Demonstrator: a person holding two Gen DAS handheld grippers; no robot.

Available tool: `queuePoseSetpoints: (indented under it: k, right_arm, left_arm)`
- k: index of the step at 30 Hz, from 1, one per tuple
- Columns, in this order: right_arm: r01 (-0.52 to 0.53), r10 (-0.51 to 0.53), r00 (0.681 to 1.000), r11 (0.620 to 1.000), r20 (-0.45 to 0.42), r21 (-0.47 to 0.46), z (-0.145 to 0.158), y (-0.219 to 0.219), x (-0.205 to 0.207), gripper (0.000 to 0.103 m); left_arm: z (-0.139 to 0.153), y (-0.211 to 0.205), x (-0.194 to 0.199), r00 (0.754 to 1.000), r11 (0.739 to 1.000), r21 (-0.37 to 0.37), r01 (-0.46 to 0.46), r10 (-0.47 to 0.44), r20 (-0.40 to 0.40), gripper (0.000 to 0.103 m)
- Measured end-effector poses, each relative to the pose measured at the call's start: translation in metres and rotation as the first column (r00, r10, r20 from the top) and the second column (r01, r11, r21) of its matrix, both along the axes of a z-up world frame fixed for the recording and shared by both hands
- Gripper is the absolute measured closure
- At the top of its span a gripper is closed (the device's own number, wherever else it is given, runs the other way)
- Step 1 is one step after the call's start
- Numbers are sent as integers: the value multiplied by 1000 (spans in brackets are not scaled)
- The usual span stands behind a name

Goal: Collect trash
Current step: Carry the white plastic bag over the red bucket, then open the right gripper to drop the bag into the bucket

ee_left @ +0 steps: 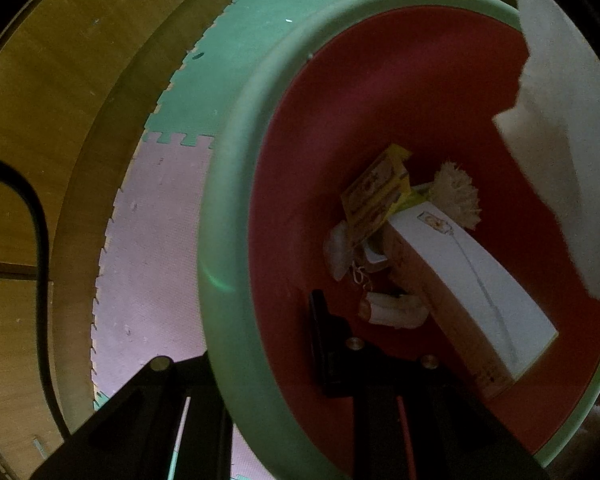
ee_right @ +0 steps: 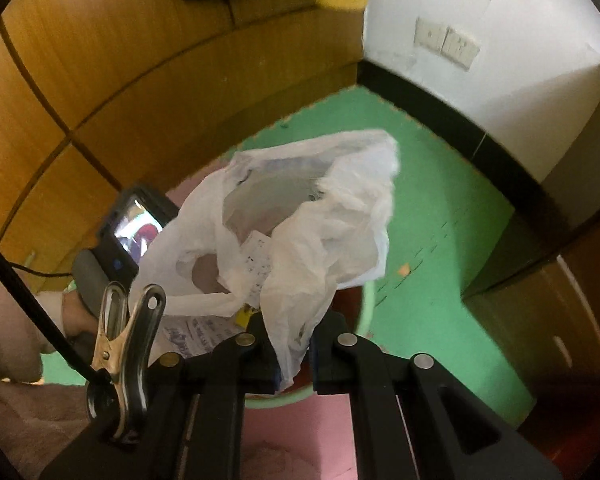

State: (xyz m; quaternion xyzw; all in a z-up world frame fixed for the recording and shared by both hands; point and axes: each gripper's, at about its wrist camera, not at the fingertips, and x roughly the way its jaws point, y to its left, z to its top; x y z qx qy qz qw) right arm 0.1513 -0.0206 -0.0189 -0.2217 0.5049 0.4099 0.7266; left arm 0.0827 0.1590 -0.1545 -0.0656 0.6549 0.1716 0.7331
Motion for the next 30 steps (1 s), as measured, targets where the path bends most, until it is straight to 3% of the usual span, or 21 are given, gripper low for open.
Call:
queuePoseSetpoints:
  k: [1, 3, 15, 19, 23, 27, 30]
  right_arm:
    - [8, -8, 1000, 1000, 10, -14, -3, -1, -1, 78]
    - [13, -13, 1000, 1000, 1, -18, -7, -4, -1, 73]
    - [39, -39, 999, 999, 11, 29, 3, -11, 1, 71]
    - [26, -27, 999, 997, 21, 71, 10, -6, -1, 52]
    - [16, -16, 1000, 992, 2, 126, 17, -4, -3, 47]
    - [-7, 7, 1000, 989, -2, 146, 20, -2, -5, 36]
    - [-23, 25, 1000, 989, -11, 147, 19, 1, -7, 35]
  left_arm:
    - [0, 0, 0, 1000, 1000, 0, 0, 0, 0, 86]
    - [0, 0, 0, 1000, 1000, -1, -1, 1, 1, 86]
    - [0, 0, 0, 1000, 1000, -2, -1, 1, 2, 86]
    - [0, 0, 0, 1000, 1000, -2, 0, 0, 2, 86]
    - [0, 0, -1, 1000, 1000, -2, 0, 0, 2, 86]
    - [0, 0, -2, 1000, 1000, -1, 1, -1, 3, 86]
    - [0, 0, -2, 1000, 1000, -3, -1, 1, 3, 86]
